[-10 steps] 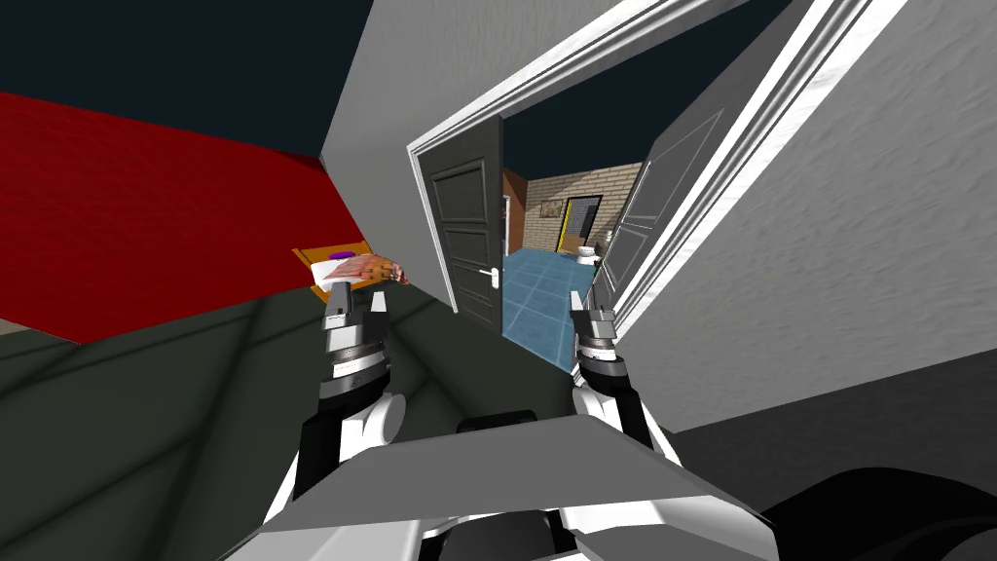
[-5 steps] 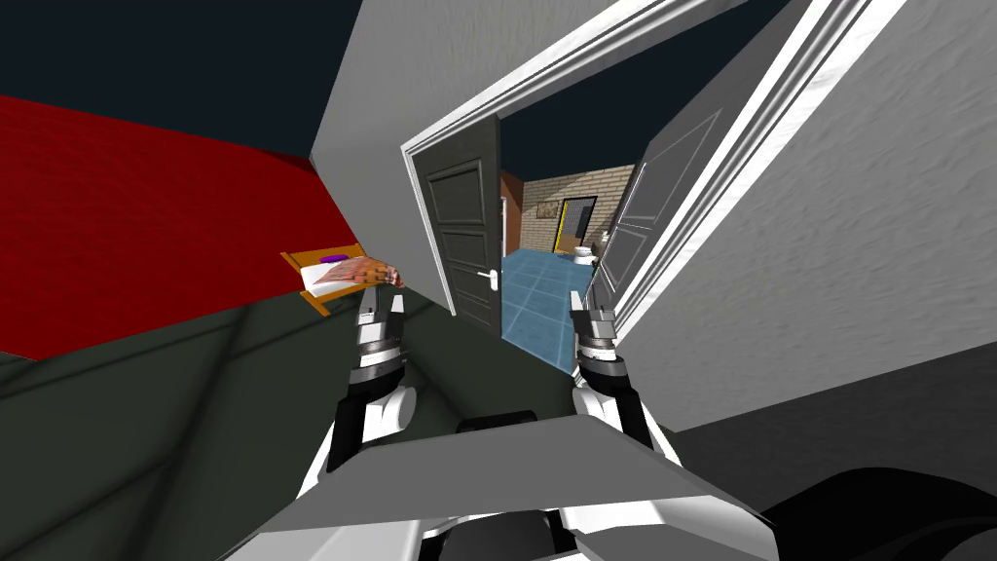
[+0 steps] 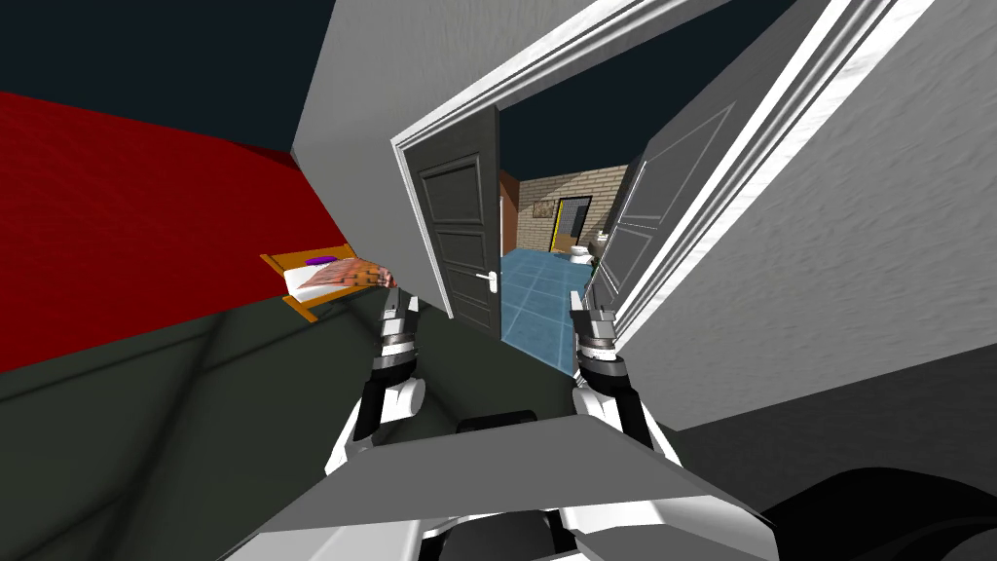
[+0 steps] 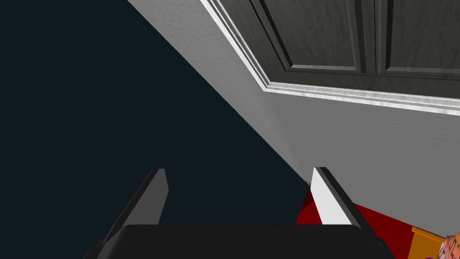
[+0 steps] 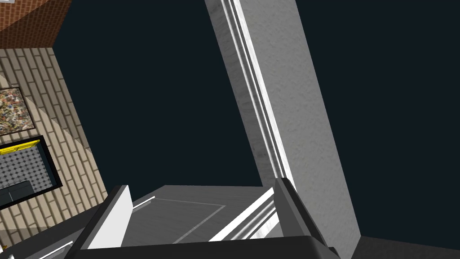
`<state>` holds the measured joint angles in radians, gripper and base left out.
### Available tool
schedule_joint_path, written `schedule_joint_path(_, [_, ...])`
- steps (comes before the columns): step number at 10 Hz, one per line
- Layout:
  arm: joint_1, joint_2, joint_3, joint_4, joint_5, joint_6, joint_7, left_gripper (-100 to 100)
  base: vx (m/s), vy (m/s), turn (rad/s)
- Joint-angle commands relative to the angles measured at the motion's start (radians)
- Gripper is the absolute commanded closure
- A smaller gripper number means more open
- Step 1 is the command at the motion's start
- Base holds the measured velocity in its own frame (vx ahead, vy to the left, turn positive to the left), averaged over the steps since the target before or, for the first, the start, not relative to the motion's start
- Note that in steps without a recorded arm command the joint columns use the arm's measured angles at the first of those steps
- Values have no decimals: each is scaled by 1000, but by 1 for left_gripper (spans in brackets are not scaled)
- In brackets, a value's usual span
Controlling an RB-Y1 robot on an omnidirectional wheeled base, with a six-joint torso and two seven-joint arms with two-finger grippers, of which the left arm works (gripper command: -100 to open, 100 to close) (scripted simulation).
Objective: Push the door open
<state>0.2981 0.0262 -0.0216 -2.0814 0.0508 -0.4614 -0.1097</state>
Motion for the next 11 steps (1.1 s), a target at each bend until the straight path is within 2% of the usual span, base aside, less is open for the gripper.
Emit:
schedule_joint_path(1, [-14, -2, -7, 33, -2, -5, 1, -100, 43, 36, -22])
schedule_joint_path(3, [-55, 7, -15, 97, -2, -5, 12, -100, 55, 39, -63])
schedule_joint_path(4, [-55, 7, -15, 107, -2, -5, 12, -100, 51, 31, -27])
schedule_joint_path(5, [-78, 10, -20, 147, -2, -5, 17, -100, 51, 31, -40])
schedule_joint_path(6, [-78, 10, -20, 147, -2, -5, 17, -100, 44, 35, -29])
schedule_joint_path(9, [-148, 20, -35, 257, -2, -5, 34, -100, 75, 55, -72])
schedule_joint_path(10, [-148, 20, -35, 270, -2, -5, 34, -100, 67, 47, -36])
schedule_joint_path(11, [-172, 22, -40, 306, -1, -5, 40, -100, 54, 46, -48])
